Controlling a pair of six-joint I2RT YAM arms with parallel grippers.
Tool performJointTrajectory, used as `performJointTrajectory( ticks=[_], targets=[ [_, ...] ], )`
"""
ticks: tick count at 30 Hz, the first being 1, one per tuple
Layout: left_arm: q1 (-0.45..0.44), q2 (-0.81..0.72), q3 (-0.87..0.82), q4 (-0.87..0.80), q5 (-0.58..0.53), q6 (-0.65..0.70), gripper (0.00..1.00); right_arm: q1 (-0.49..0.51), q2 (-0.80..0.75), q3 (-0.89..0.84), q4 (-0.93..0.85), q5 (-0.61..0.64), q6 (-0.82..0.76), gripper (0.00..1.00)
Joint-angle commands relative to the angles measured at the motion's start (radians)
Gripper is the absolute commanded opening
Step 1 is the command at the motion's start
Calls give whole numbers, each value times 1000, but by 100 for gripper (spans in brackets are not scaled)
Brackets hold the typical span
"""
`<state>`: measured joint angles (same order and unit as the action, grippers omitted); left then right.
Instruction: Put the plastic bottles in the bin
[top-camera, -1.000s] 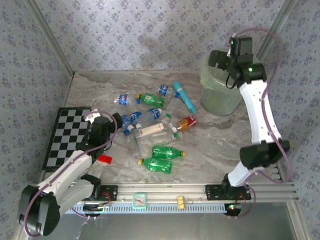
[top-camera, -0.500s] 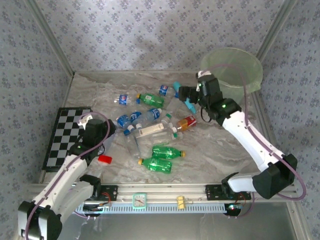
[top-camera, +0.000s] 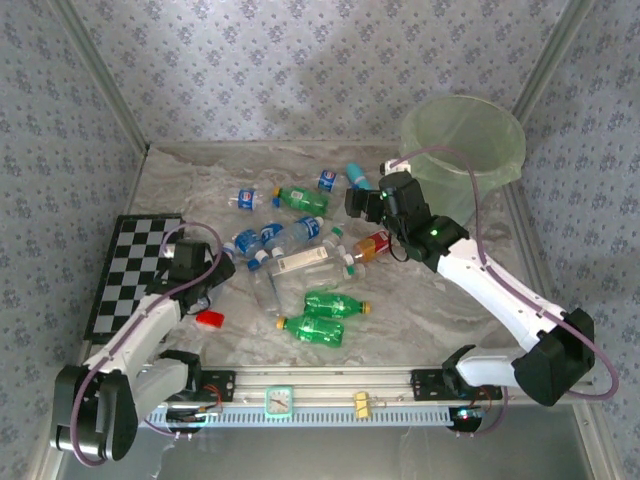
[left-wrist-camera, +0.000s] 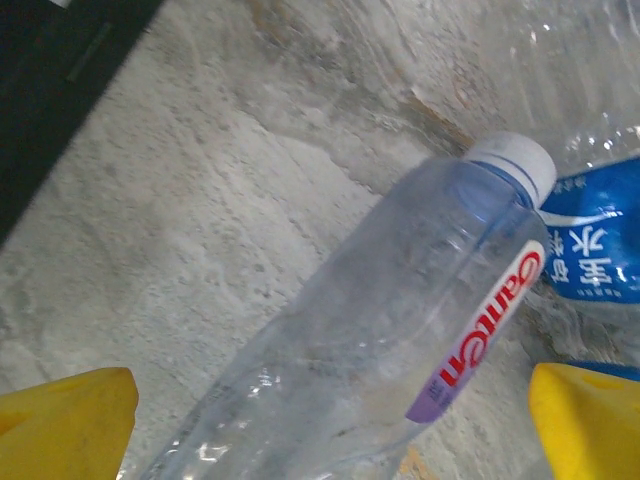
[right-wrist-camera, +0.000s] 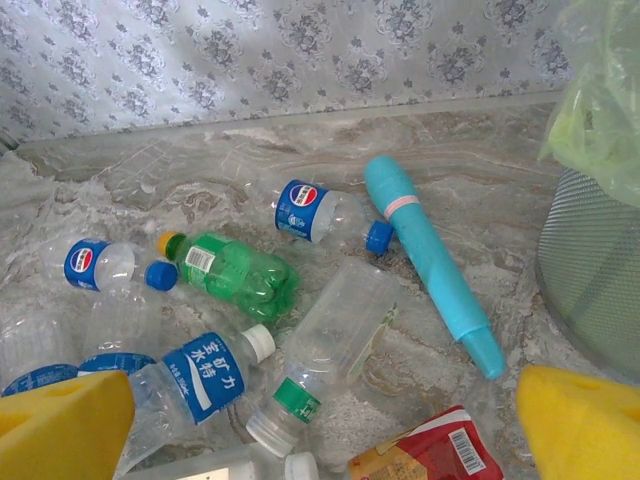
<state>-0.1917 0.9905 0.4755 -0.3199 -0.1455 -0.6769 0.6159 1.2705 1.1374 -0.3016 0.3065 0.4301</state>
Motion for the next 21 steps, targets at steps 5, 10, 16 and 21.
performJointTrajectory(
  ticks=[5,10,16,21],
  targets=[
    [-9,40,18,-9,85,33,100,6,7,-6,33,53,15,100],
    [-58,57,27,-41,67,56,100,10,19,-1,33,51,12,100],
    [-110,105,52,-72,7,82,98,15,36,7,33,53,15,100],
    [-112,158,62,-60,-3,79,92,23,48,20,26,57,9,100]
  ],
)
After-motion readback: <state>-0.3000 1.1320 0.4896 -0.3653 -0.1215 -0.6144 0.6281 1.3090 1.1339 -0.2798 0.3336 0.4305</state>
